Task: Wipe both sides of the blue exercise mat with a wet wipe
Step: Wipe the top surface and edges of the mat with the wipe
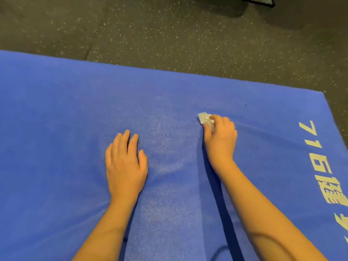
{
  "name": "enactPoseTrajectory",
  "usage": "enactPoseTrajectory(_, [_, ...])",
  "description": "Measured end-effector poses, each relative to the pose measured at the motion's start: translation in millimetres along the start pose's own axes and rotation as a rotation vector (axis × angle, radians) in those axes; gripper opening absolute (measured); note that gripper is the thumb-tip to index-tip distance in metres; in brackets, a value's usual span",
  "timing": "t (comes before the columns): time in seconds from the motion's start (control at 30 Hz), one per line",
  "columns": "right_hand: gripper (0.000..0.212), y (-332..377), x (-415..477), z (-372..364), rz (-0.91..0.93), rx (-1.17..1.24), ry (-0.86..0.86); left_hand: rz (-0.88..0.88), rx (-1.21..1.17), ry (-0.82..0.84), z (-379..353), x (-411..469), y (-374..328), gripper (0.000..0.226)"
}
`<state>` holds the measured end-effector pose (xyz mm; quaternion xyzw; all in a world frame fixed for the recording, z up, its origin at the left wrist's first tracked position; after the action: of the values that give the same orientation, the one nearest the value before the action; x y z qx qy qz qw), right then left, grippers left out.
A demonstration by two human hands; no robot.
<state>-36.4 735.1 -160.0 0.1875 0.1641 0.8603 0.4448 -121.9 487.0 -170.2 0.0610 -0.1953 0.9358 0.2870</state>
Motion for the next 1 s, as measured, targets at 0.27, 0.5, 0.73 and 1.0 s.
enactPoseTrajectory(0.27, [0.02,16.9,11.7,-9.7,0.383,-0.007,0.112,0.025,0.038,0.033,-3.5,-1.7,3.5,0.054])
enactPoseTrajectory(0.5, [0.016,47.5,17.6,-23.0,0.445,0.048,0.159,0.025,0.034,0.033,-3.3,-1.1,3.9,0.054])
enactPoseTrajectory(0.73, [0.023,12.7,98.5,-18.2,-0.015,-0.241,0.031,0.026,0.036,0.031,-1.6,-0.6,3.5,0.054])
enactPoseTrajectory(1.0, [0.027,45.0,92.7,-30.1,0.43,-0.213,0.146,0.024,0.044,0.033,-1.3,0.0,1.6,0.053])
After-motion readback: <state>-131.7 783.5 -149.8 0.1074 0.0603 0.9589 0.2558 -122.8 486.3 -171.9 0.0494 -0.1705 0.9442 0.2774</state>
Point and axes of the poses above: each hand's wrist, its own x-axis towards the middle knuckle, its own z-axis out of the back of the hand, y = z × x, the point moved 7 cm from there along x, towards the middle knuckle, and after that the axes turned 8 degrees about -z, right-handed, at the moved point
